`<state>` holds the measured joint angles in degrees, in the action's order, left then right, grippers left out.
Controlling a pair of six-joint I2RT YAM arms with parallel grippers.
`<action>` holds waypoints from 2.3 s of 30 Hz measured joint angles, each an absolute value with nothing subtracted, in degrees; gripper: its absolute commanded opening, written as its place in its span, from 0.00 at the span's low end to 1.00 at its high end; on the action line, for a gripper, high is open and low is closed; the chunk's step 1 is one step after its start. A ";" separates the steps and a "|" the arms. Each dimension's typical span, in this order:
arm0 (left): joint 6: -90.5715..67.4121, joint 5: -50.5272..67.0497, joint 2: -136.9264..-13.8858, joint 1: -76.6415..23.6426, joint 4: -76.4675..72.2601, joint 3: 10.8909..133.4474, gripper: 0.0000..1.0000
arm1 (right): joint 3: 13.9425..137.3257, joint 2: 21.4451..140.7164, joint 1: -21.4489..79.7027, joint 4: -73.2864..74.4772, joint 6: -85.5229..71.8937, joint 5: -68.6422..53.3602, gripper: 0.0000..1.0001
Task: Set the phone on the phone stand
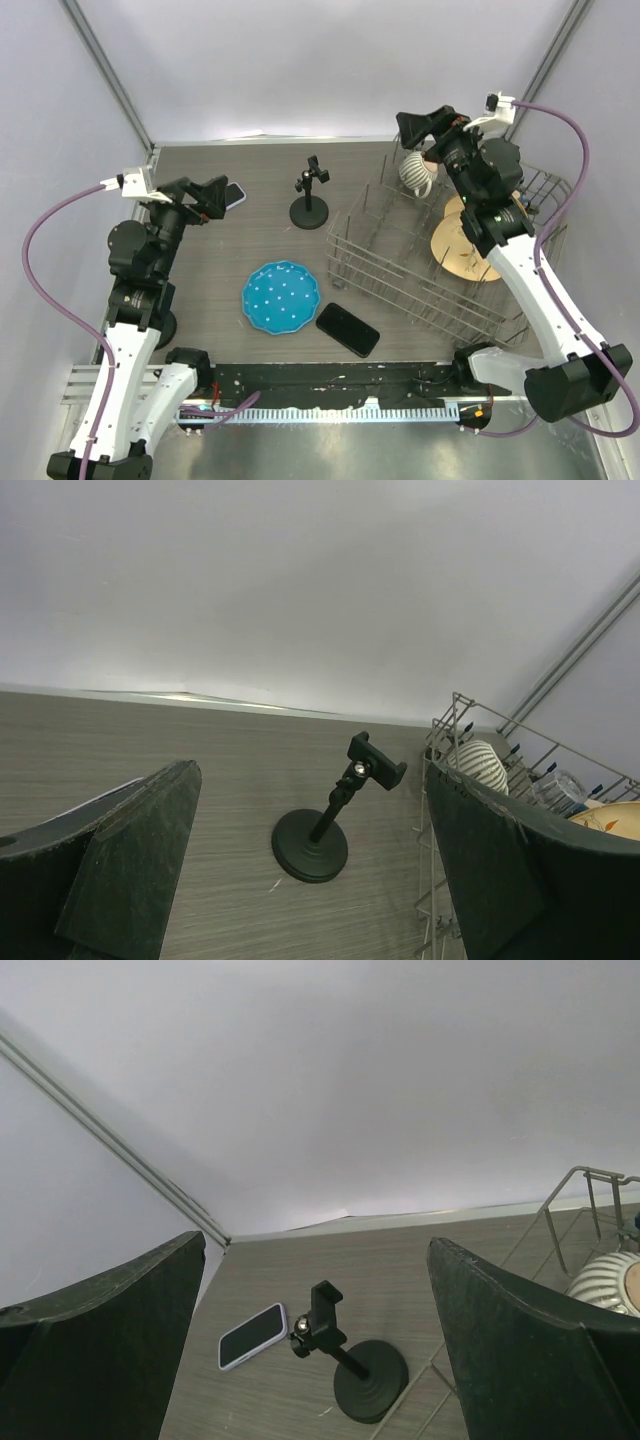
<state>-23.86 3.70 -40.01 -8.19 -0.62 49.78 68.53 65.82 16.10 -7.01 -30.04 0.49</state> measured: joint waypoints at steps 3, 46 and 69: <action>-23.86 3.79 -40.01 -8.29 -0.62 49.80 1.00 | 70.87 68.42 17.74 -6.42 -29.74 2.37 0.98; -26.59 15.44 -58.65 -9.82 8.54 58.39 1.00 | 92.33 113.30 27.90 1.83 -43.31 -16.53 0.47; -26.79 16.49 -64.73 -10.09 11.07 61.98 0.90 | 77.95 107.83 40.23 -13.76 -70.74 4.14 0.54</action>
<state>-26.79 16.49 -64.73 -10.09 11.07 61.98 77.95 107.83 40.23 -13.76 -70.74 4.14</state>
